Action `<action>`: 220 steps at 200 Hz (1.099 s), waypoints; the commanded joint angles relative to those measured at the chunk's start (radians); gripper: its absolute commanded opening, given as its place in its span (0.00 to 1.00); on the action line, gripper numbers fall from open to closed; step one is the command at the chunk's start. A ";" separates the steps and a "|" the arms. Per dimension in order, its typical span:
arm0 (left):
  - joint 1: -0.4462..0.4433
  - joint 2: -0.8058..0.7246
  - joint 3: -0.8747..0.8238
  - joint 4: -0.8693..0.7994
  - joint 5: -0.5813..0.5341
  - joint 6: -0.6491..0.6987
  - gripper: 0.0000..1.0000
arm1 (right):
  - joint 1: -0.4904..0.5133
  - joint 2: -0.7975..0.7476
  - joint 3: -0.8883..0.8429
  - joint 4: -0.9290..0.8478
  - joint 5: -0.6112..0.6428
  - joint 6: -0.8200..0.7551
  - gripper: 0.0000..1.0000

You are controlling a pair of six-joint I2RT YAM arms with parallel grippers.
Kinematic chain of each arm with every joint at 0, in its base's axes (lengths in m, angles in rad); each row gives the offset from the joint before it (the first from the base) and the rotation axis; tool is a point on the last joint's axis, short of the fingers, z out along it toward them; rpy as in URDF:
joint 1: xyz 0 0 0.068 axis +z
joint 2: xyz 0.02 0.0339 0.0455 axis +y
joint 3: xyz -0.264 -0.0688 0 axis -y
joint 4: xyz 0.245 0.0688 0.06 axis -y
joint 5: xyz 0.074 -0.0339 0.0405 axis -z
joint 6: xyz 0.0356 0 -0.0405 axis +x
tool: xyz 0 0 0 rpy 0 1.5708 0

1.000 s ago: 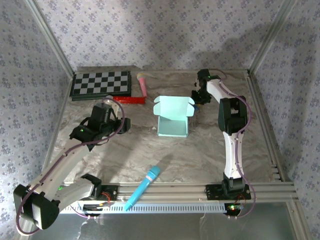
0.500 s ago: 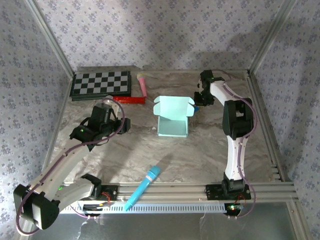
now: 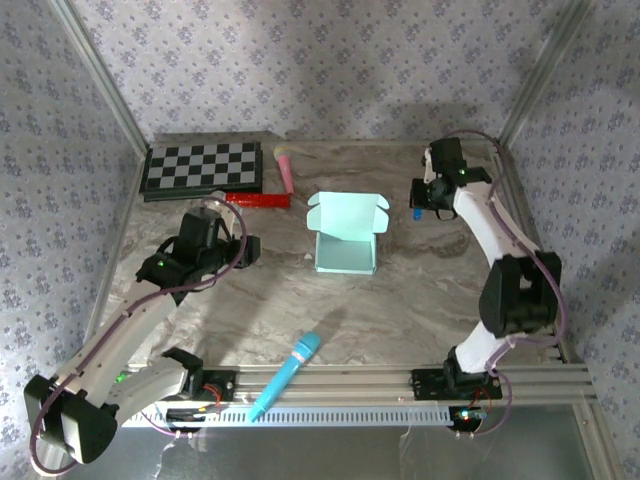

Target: Fold the paper box

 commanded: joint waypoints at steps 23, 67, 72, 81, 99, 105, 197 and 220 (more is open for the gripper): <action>0.006 -0.016 0.001 0.016 0.032 -0.017 0.61 | 0.118 -0.240 -0.100 -0.029 0.041 0.004 0.00; 0.005 -0.009 -0.006 0.041 0.043 -0.024 0.61 | 0.265 -0.326 -0.121 -0.080 0.048 0.000 0.00; 0.008 -0.008 -0.007 0.043 0.045 -0.024 0.61 | 0.281 -0.327 -0.125 -0.075 0.045 0.003 0.00; 0.005 -0.006 -0.010 0.047 0.048 -0.026 0.61 | 0.317 -0.324 -0.131 -0.067 0.045 0.008 0.00; 0.007 0.000 -0.013 0.055 0.056 -0.031 0.61 | 0.372 -0.304 -0.147 -0.043 0.054 0.037 0.00; 0.005 0.002 -0.014 0.057 0.061 -0.033 0.61 | 0.388 -0.297 -0.155 -0.032 0.059 0.053 0.00; 0.005 0.015 -0.038 0.085 0.089 -0.073 0.61 | 0.505 -0.007 -0.229 0.216 0.073 0.148 0.00; 0.005 0.019 -0.045 0.089 0.092 -0.079 0.61 | 0.507 0.067 -0.207 0.222 0.080 0.164 0.00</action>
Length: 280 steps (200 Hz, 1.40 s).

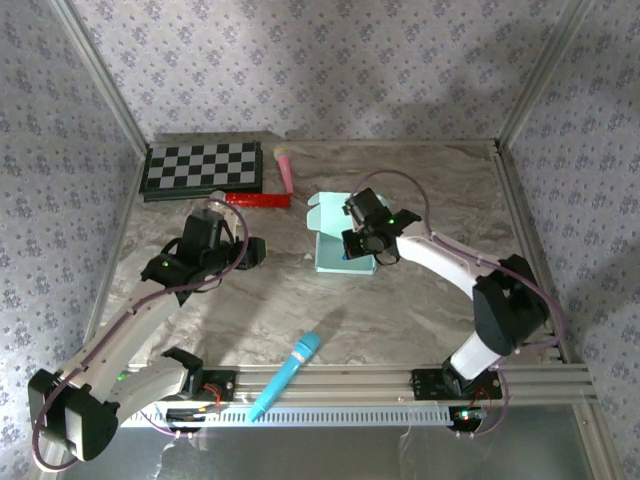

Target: Fold the paper box

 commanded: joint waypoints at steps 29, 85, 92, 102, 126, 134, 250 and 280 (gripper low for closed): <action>0.004 0.014 -0.004 0.043 0.037 -0.027 0.61 | 0.007 0.123 0.083 -0.006 0.035 0.038 0.09; -0.031 0.099 0.045 0.076 0.035 0.011 0.62 | 0.003 0.021 0.080 -0.038 0.049 0.009 0.43; -0.038 0.123 0.063 0.075 0.029 0.024 0.62 | -0.001 -0.001 0.077 -0.042 0.050 0.002 0.44; -0.050 0.161 0.097 0.070 0.017 0.045 0.63 | -0.011 -0.038 0.066 -0.044 0.052 -0.008 0.45; -0.076 0.280 0.215 0.025 0.000 0.105 0.65 | -0.053 -0.122 0.053 -0.054 0.029 -0.053 0.46; -0.083 0.322 0.258 0.009 -0.002 0.129 0.65 | -0.075 -0.147 0.018 -0.057 0.020 -0.072 0.47; -0.072 0.737 0.657 -0.107 0.172 0.391 0.71 | -0.463 -0.214 -0.070 -0.007 -0.373 -0.527 0.59; -0.060 0.800 0.705 -0.106 0.217 0.428 0.70 | -0.498 -0.171 -0.072 0.055 -0.442 -0.616 0.60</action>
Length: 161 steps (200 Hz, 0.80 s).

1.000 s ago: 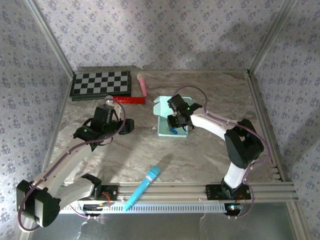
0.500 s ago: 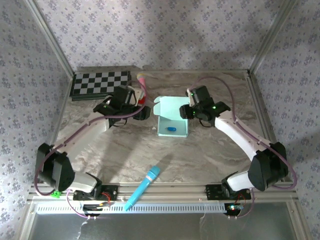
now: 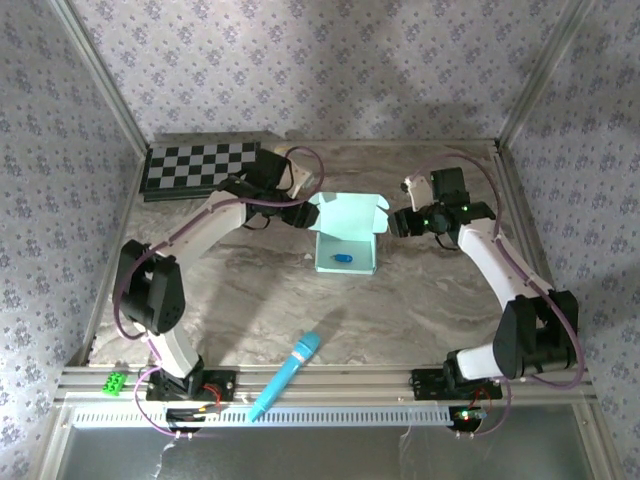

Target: Fold the paper box

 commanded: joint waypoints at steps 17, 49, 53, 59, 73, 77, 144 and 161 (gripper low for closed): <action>0.025 0.067 0.080 -0.018 0.107 0.062 0.69 | -0.022 0.072 0.006 0.066 -0.120 -0.173 0.59; 0.034 0.102 0.096 0.000 0.142 0.068 0.66 | -0.016 0.120 0.029 0.080 -0.154 -0.213 0.58; 0.034 0.105 0.096 0.003 0.144 0.069 0.65 | -0.016 0.123 0.030 0.084 -0.156 -0.215 0.58; 0.033 0.110 0.096 0.007 0.148 0.070 0.64 | -0.013 0.131 0.032 0.091 -0.156 -0.217 0.58; 0.033 0.123 0.101 0.012 0.162 0.074 0.63 | -0.010 0.146 0.034 0.111 -0.160 -0.217 0.57; 0.034 0.127 0.100 0.013 0.167 0.075 0.63 | -0.011 0.149 0.035 0.113 -0.162 -0.217 0.57; 0.027 0.180 0.139 0.007 0.201 0.058 0.52 | 0.019 0.232 0.097 0.093 -0.139 -0.219 0.50; 0.025 0.183 0.144 0.005 0.193 0.058 0.51 | 0.028 0.238 0.100 0.079 -0.130 -0.217 0.47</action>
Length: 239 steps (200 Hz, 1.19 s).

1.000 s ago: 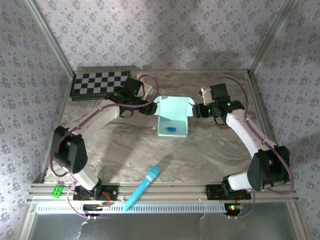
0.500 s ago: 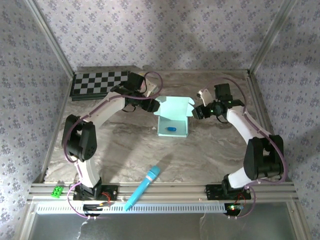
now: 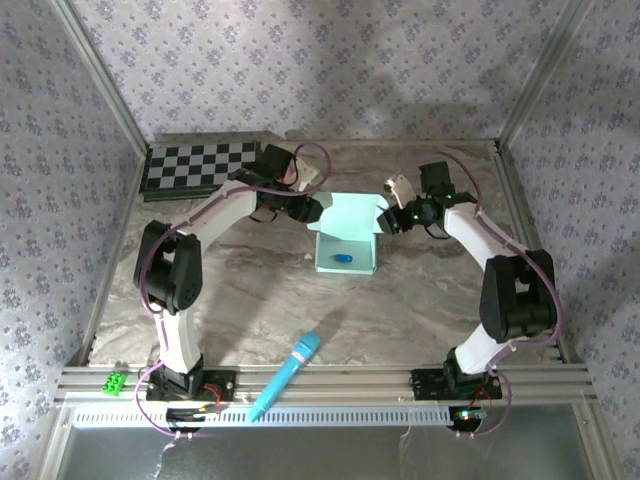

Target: Fold the paper box

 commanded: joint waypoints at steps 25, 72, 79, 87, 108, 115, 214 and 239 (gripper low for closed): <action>-0.012 0.018 0.050 -0.028 -0.003 0.018 0.50 | 0.028 0.017 0.060 -0.025 0.037 -0.011 0.42; -0.022 0.028 0.051 -0.060 0.002 0.037 0.49 | 0.046 0.022 0.075 -0.047 0.094 -0.026 0.32; -0.027 0.029 0.052 -0.065 -0.008 0.041 0.49 | 0.051 0.021 0.075 -0.048 0.106 -0.026 0.31; -0.032 0.032 0.054 -0.069 -0.021 0.043 0.49 | 0.057 0.021 0.075 -0.049 0.118 -0.027 0.29; -0.039 0.040 0.063 -0.083 -0.051 0.045 0.46 | 0.069 0.025 0.074 -0.049 0.141 -0.026 0.27; -0.040 0.041 0.065 -0.086 -0.054 0.045 0.44 | 0.072 0.026 0.074 -0.050 0.149 -0.026 0.27; -0.047 0.026 0.067 -0.085 -0.081 0.027 0.32 | 0.087 0.028 0.081 -0.068 0.186 -0.014 0.17; -0.051 0.020 0.068 -0.081 -0.081 0.020 0.29 | 0.093 0.023 0.081 -0.068 0.199 -0.002 0.12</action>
